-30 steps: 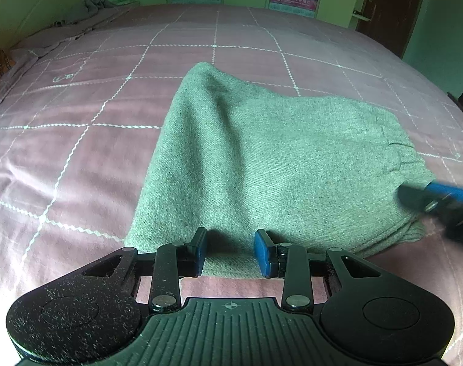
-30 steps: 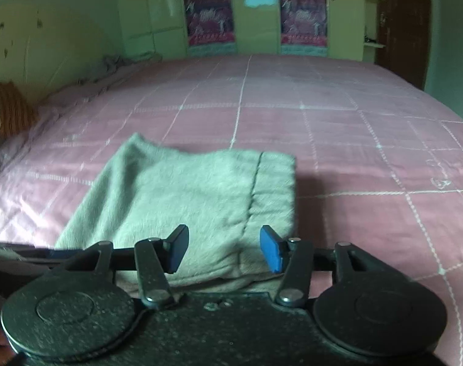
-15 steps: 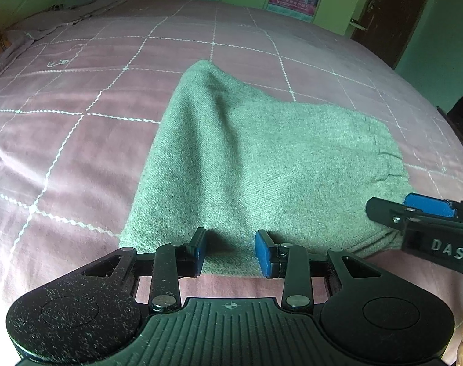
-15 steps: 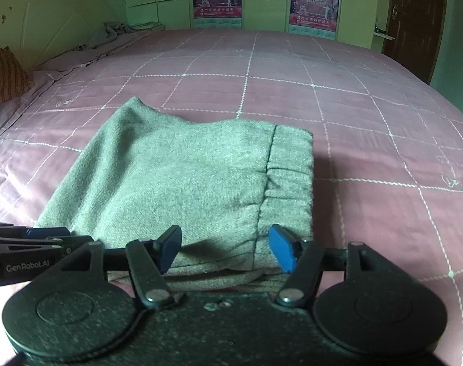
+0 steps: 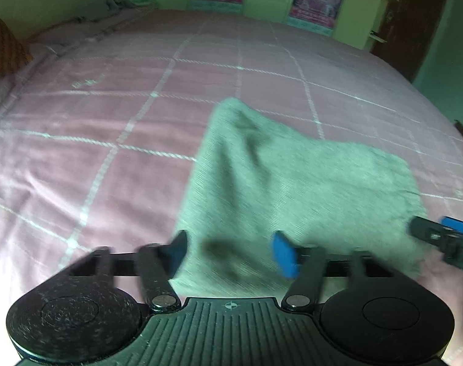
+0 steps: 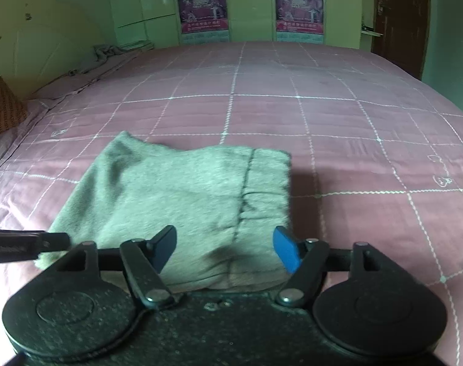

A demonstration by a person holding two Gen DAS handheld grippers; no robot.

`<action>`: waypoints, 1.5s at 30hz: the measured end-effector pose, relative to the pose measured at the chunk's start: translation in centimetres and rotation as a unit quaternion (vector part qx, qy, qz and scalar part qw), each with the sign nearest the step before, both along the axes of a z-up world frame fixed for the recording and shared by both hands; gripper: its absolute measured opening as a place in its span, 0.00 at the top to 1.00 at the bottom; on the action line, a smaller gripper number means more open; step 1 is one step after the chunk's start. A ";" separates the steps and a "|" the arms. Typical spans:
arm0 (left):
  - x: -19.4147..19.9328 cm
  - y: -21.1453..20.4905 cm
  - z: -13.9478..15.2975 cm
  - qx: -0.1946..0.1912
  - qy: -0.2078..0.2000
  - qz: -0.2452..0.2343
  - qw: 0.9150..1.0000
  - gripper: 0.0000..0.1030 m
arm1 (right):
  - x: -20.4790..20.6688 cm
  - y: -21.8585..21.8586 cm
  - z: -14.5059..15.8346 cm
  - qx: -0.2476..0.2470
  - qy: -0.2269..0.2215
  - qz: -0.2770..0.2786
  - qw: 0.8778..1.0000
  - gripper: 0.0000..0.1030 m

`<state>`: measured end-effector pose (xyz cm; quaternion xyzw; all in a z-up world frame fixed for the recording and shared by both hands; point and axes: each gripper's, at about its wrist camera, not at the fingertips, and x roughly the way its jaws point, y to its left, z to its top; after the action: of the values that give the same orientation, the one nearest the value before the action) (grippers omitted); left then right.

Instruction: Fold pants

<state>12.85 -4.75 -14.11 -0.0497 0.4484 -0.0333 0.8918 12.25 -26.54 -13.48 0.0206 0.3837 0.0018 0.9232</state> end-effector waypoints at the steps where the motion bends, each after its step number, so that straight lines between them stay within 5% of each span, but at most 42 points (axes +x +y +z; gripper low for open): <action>1: 0.3 0.1 0.0 0.008 -0.004 0.002 1.000 0.33 | 0.2 -0.5 0.0 0.002 0.000 -0.004 1.000 0.27; 14: 2.8 0.2 -4.0 -0.007 0.061 -0.026 0.998 0.32 | 1.4 -5.0 -3.7 0.111 0.078 -0.031 0.990 0.14; 20: 4.7 2.2 -6.0 -0.059 0.106 -0.002 0.993 0.00 | 2.7 -7.8 -6.1 0.226 0.122 -0.038 0.966 0.10; 23: 4.9 3.0 -6.7 -0.085 0.110 -0.017 0.990 0.00 | 3.2 -8.7 -6.8 0.258 0.125 -0.035 0.957 0.07; 28: 5.3 3.3 -6.7 -0.094 0.113 -0.043 0.988 0.01 | 3.9 -9.8 -7.2 0.299 0.123 -0.014 0.946 0.23; 29: 5.5 3.3 -6.6 -0.099 0.115 -0.048 0.987 0.11 | 3.9 -10.0 -7.4 0.310 0.123 -0.013 0.943 0.26; 30: 5.6 3.4 -6.4 -0.115 0.112 -0.053 0.986 0.35 | 4.1 -10.1 -7.4 0.315 0.123 -0.007 0.941 0.28; 32: 6.4 4.0 -6.4 -0.143 0.121 -0.038 0.982 0.44 | 4.0 -10.5 -7.5 0.331 0.123 0.013 0.935 0.31; 38: 7.4 5.3 -8.1 -0.212 0.128 -0.028 0.968 0.46 | 5.1 -11.9 -9.0 0.389 0.124 0.019 0.912 0.24; 44: 7.5 4.3 -8.6 -0.238 0.120 -0.008 0.964 0.47 | 6.7 -9.9 -9.7 0.374 0.101 0.013 0.922 0.27; 45: 7.2 4.0 -8.3 -0.232 0.116 -0.002 0.966 0.58 | 6.8 -9.2 -9.5 0.358 0.098 0.012 0.928 0.28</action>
<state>20.06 -0.75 -22.45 -0.2578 0.5291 -0.1320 0.7976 19.02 -35.77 -23.00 0.3455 0.4464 0.1479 0.8121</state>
